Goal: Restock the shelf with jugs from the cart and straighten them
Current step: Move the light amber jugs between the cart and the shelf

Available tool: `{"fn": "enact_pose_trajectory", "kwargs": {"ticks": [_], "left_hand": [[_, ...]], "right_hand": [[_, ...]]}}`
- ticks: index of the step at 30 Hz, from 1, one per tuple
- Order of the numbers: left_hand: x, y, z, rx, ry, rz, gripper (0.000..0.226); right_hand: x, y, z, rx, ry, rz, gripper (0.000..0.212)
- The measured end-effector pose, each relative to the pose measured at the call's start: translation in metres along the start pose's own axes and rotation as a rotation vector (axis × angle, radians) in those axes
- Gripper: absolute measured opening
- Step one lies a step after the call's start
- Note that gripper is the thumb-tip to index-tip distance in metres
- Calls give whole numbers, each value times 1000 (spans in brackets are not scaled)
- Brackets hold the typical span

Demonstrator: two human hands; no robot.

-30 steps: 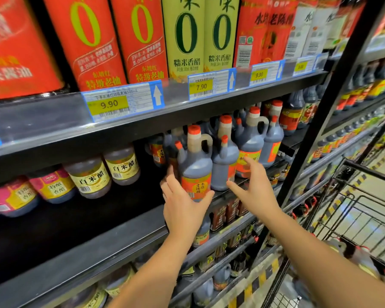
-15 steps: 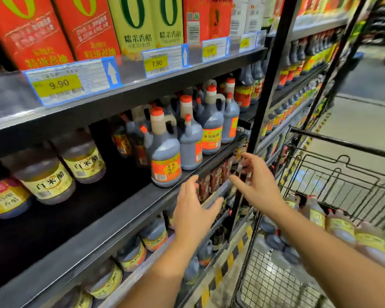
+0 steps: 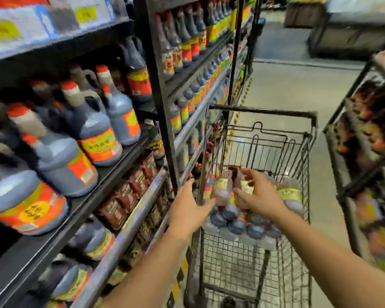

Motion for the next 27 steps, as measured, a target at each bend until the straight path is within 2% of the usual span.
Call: {"fn": "enact_pose_trajectory", "kwargs": {"ticks": [4,8,14,18,27], "left_hand": [[36,55,-12,39,-46,69,82],[72,107,-12,76,-92,135,74],[122,173,12,173,-209,243,68],[152,208,32,232,-259,304,72],[198,267,69,299,-372,385,101]], "right_hand": [[23,-10,-70,-10,113,-13,62],[49,-6,-135,-24,248,67,62],[84,2,-226,-196,443,119,61],[95,7,-272,-313,566,131,85],[115,42,-325,-412,716,284,104]]}}
Point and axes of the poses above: each hand's wrist, its own x-axis towards the middle knuckle, its own y-axis out of the palm, z = x × y, the point moved 7 cm from there along x, towards the middle knuckle, and after that the axes turned 5 degrees about -z, right-handed, at the moved point
